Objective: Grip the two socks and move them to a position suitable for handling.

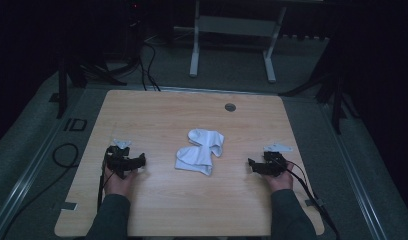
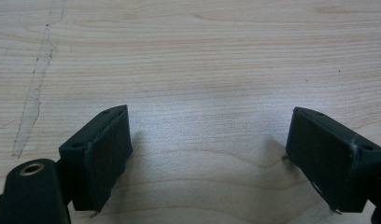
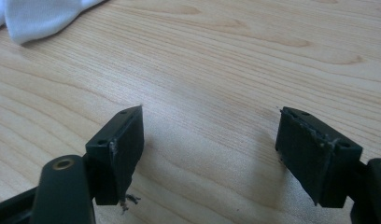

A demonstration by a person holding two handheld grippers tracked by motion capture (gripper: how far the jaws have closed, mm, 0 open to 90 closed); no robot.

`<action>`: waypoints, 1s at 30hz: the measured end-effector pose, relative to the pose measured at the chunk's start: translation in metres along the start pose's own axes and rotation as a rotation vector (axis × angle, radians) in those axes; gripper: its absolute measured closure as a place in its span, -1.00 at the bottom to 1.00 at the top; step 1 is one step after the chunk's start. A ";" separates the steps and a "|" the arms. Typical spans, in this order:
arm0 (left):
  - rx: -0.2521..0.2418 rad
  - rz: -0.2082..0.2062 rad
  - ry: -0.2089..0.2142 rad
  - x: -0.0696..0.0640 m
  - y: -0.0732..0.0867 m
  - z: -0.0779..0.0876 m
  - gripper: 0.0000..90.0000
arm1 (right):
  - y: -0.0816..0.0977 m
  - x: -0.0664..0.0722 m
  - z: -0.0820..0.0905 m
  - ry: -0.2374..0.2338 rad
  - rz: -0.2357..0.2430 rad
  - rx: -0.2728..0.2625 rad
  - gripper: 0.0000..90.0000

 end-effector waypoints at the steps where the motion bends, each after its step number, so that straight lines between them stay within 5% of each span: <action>1: 0.000 0.000 0.000 0.000 0.000 0.000 -0.68 | 0.000 0.000 0.000 0.000 0.000 0.000 -0.48; 30: 0.000 0.002 -0.001 0.000 0.000 0.000 -0.68 | 0.000 0.002 0.000 0.002 -0.003 -0.007 -0.37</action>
Point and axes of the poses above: each handheld gripper's, and its own axes: z roughly backward along the jaws, y roughly out of its underside, x roughly to its left, the point moved 2 cm from there along -z, roughly forward along the jaws, and after that the axes turned 1 degree about -z, right-handed, at the moved point
